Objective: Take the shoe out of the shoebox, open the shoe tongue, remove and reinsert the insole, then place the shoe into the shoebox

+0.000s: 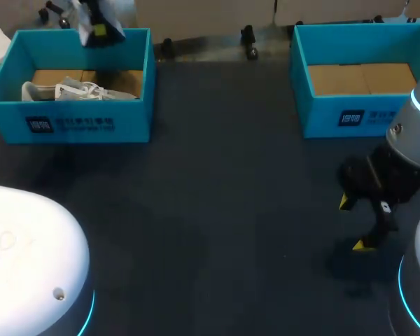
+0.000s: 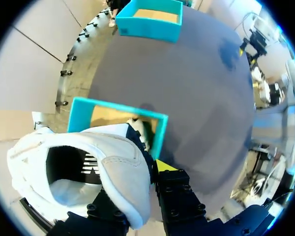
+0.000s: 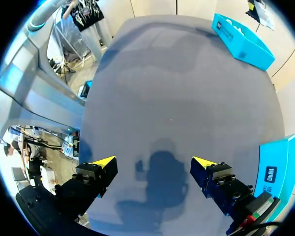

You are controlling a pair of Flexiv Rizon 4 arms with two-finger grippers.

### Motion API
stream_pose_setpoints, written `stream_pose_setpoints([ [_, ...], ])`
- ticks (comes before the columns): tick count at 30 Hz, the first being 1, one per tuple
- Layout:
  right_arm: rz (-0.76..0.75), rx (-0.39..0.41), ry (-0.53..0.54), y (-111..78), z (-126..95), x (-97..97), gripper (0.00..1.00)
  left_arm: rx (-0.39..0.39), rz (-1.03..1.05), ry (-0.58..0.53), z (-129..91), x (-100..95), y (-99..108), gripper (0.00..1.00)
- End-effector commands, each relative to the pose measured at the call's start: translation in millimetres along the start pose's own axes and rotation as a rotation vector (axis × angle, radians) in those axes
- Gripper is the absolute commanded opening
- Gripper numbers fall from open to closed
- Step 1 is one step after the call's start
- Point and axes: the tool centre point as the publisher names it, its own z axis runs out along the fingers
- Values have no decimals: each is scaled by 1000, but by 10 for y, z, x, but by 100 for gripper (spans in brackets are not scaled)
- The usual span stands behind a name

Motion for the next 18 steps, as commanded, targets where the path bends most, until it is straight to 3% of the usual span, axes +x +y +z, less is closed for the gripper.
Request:
stream_pose_setpoints([
  [1,0,1,0,3,14,-1,100,-7,13,49,-11,-490,157,0],
  [18,0,1,0,3,14,-1,100,0,37,20,-2,-527,174,0],
])
